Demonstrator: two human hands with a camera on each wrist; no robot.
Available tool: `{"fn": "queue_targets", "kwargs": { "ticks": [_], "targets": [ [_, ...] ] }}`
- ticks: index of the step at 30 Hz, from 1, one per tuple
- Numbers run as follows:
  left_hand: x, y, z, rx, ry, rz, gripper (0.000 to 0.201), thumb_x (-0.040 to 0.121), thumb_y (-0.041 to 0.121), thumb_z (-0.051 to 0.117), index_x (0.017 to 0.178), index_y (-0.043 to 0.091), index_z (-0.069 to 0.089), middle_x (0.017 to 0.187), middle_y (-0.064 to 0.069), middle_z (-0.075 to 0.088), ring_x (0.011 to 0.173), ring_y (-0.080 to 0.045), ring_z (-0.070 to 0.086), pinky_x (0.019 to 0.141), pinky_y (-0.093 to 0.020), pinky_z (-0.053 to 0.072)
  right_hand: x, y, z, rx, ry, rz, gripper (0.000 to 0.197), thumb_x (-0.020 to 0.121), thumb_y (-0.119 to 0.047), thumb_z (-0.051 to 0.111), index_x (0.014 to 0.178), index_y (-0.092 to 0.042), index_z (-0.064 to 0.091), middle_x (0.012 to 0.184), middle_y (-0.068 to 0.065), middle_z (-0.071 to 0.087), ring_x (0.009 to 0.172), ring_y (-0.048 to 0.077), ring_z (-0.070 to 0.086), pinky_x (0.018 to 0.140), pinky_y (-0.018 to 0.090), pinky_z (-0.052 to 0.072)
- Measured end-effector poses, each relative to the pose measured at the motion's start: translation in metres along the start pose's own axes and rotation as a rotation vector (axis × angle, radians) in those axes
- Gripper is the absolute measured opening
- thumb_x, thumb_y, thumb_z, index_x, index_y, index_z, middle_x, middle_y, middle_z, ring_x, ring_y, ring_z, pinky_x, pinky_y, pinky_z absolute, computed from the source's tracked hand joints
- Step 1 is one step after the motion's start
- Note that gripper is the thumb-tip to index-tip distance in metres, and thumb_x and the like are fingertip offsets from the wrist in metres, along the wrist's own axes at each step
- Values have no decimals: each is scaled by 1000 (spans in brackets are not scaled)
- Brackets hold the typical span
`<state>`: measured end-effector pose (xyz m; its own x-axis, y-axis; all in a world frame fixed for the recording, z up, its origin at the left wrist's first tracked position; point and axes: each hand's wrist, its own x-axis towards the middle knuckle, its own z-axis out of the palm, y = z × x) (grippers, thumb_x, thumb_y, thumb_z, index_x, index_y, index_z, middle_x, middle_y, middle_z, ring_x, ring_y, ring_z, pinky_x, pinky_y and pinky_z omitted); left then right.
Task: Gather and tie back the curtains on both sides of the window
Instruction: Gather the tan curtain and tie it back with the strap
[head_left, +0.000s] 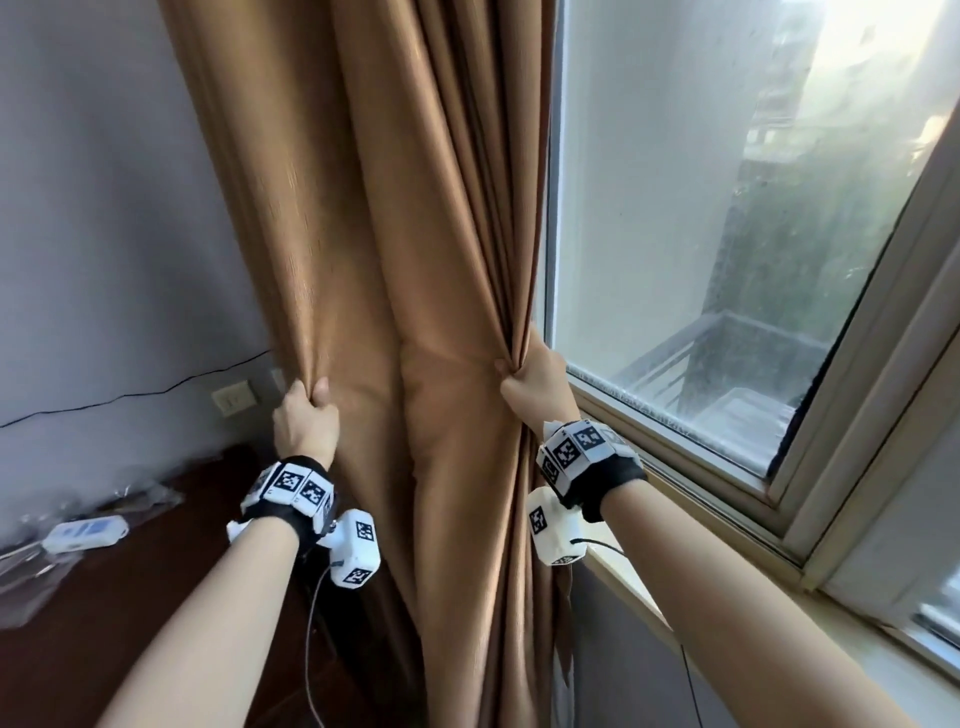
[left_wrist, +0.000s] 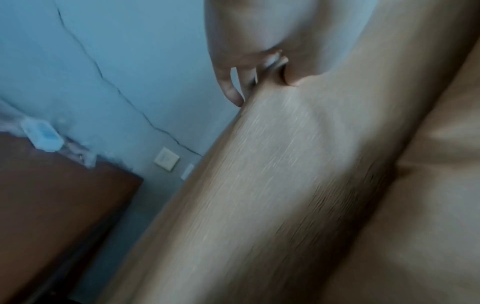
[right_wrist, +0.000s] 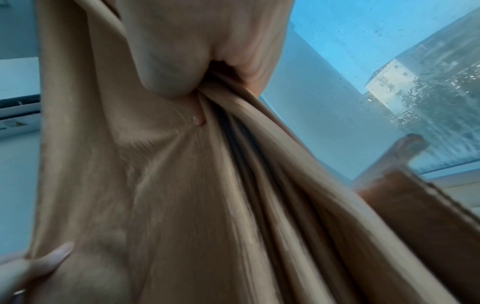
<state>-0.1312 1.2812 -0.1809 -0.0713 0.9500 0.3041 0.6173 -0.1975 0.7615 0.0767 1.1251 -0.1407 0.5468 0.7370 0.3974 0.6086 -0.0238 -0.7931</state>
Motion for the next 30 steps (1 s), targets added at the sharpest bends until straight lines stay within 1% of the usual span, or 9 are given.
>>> {"fn": "queue_targets", "kwargs": {
  "ticks": [3,7,10,12,16,20,22,25,30],
  "targets": [
    [4,-13,-28,-11,100,-93,30,99,23,43,107,-4,54,113,-32,58,109,-47,52,89,-49,41,2,2,-2,-9,7,-11,42,79,6,51,119,-6,51,95,16,66,87,32,61,59,13,34],
    [1,-31,-66,-52,283,-207,29,100,19,40,112,-4,52,115,-33,57,110,-48,53,89,-49,41,2,2,-2,-16,13,-14,43,80,7,52,121,-5,50,96,17,65,84,30,58,61,15,33],
    [-19,-32,-75,-51,313,-139,27,99,20,40,104,-4,52,105,-35,59,101,-49,55,82,-48,42,3,2,0,-31,23,-18,47,78,6,50,123,-7,48,94,17,65,85,31,58,67,21,37],
    [-37,-33,-69,-32,292,19,27,98,21,43,92,-4,52,91,-34,60,88,-49,58,75,-48,44,2,-1,5,-32,37,-11,46,76,5,49,120,-9,49,89,17,65,85,33,58,68,26,40],
    [-83,-14,-42,42,108,471,28,94,23,52,75,3,50,67,-21,59,64,-41,59,58,-41,46,-3,-8,17,-35,54,-22,47,70,4,48,115,-8,48,82,17,64,79,37,59,70,39,51],
    [-125,29,-11,-7,-62,651,18,89,15,59,78,3,52,65,-18,59,60,-40,59,53,-39,43,-10,-14,25,-27,49,-22,38,67,3,46,104,-5,45,76,19,60,75,41,56,66,41,48],
    [-137,48,6,-73,-171,615,13,90,13,58,88,1,54,75,-22,64,71,-41,62,62,-41,45,-14,-15,26,-5,60,-16,34,70,2,48,103,-5,44,79,20,62,76,40,58,67,40,48],
    [-142,70,24,-169,-339,457,23,92,12,51,112,1,51,98,-24,66,93,-41,62,77,-41,49,-15,-14,23,28,73,-17,31,72,-1,49,103,-6,45,78,17,62,73,37,58,63,36,47],
    [-134,86,43,-87,-504,425,46,92,13,52,136,8,43,114,-18,66,107,-33,62,83,-32,48,-12,-9,17,62,62,-26,32,68,4,44,99,-5,45,73,16,60,69,36,58,63,41,51]
  ]
}}
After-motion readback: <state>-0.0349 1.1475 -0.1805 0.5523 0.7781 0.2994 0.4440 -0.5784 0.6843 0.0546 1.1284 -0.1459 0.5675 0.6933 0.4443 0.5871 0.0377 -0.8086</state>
